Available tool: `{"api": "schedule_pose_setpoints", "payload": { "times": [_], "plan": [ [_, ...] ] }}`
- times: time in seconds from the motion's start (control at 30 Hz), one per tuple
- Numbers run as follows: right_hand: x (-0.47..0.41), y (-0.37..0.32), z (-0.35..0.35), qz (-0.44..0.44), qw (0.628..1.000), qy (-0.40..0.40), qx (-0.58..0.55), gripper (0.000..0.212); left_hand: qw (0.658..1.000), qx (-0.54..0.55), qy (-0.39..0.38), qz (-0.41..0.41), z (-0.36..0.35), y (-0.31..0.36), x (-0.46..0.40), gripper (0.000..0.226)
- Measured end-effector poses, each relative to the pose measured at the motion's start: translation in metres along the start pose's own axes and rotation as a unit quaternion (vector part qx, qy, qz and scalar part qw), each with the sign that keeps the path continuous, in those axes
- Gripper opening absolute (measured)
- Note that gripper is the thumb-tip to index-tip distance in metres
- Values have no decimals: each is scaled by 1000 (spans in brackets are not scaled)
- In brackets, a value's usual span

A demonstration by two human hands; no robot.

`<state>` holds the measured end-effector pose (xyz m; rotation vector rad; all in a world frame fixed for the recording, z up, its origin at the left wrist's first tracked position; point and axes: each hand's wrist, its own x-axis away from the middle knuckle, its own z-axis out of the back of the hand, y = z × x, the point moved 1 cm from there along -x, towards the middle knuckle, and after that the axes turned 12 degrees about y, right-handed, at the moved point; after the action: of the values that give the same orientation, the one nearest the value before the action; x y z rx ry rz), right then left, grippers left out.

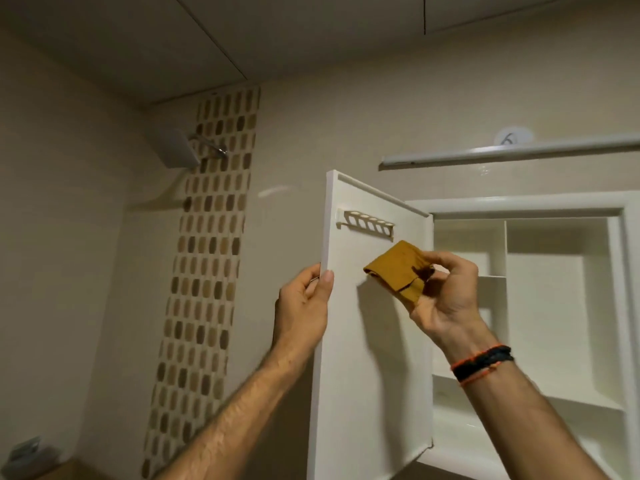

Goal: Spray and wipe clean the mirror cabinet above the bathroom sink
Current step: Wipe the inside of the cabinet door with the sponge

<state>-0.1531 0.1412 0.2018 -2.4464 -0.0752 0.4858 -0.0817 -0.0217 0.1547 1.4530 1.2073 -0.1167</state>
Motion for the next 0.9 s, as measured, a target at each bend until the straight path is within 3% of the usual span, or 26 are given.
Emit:
{"api": "schedule_pose_setpoints", "payload": {
  "times": [0.13,0.33,0.63,0.77,0.9],
  "plan": [
    [11,7,-10,37,992,17,118,16,1000,-4,-8,-9,3,3,2,24],
    [14,12,-21,71,972,41,222,26,1000,-8,-18,-5,4,4,2,24],
    [27,15,-32,174,932,58,312,23,1000,-14,-13,15,3,16,8,14],
    [43,6,-38,284,894,106,330,28,1000,-8,-17,24,5,17,8,13],
    [51,-8,-67,414,806,98,410,42,999,2,-32,20,8,10,4,17]
  ]
}}
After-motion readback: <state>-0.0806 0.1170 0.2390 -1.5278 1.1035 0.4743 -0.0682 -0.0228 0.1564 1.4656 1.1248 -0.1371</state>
